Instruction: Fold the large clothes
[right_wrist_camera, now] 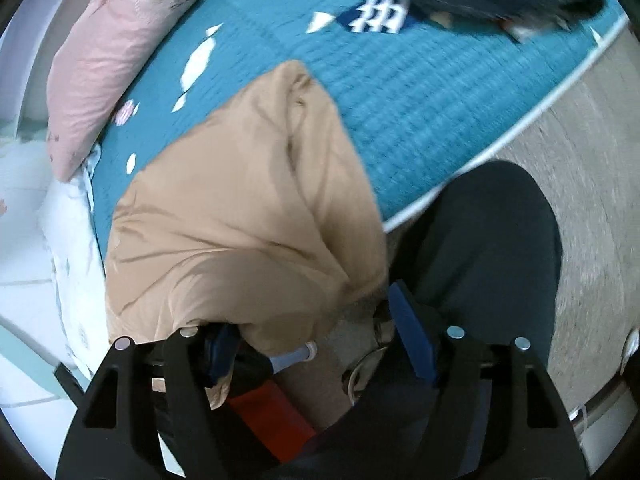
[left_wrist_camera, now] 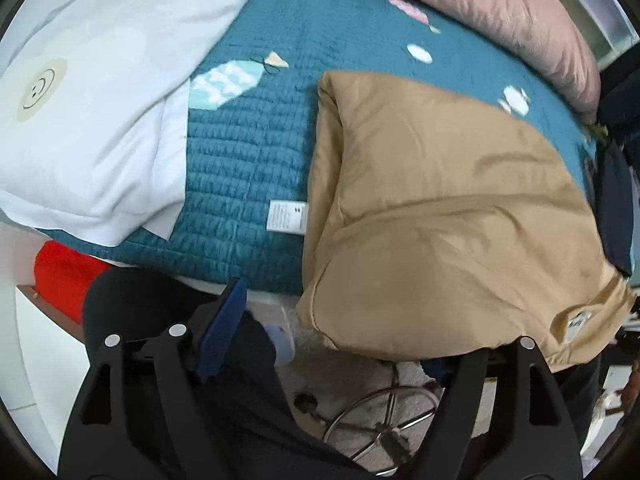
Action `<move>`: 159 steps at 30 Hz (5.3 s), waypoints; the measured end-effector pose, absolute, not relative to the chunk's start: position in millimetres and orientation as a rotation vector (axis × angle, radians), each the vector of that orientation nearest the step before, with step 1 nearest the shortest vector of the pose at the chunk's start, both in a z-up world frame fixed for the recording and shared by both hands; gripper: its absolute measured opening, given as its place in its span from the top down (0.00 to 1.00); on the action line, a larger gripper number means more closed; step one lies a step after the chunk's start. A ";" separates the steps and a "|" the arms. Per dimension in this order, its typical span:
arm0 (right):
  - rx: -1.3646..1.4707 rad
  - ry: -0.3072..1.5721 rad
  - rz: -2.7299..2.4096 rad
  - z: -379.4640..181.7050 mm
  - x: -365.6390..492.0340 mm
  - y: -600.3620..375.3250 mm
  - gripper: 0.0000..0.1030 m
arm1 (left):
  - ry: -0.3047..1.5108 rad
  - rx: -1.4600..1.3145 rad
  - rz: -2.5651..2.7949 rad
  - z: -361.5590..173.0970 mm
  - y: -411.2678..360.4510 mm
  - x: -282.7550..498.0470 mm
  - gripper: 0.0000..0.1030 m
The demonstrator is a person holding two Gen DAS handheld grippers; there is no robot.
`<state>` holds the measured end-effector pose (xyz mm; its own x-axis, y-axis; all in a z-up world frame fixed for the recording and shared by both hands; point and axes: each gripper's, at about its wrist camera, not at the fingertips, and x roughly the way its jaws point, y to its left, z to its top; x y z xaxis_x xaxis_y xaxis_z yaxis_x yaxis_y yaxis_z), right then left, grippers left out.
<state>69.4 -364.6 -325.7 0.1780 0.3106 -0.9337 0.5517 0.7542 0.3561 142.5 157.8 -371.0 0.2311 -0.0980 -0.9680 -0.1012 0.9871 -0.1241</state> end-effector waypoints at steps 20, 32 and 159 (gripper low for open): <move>0.612 1.312 -0.214 -245.5 69.3 -383.5 0.33 | 1.345 -0.086 0.104 -325.6 179.7 99.0 0.19; 0.686 1.456 -0.098 -311.7 123.3 -349.7 0.33 | 1.292 -0.214 0.062 -302.3 209.1 112.1 0.19; 0.768 1.470 -0.172 -354.1 124.8 -363.9 0.89 | 1.466 -0.178 -0.138 -390.7 -38.1 324.2 0.97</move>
<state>124.8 -363.9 -354.1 0.1360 0.3424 -0.9297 0.5482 0.7556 0.3585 324.2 -38.1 -390.7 0.1005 -0.2009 -0.9744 -0.0158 0.9790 -0.2035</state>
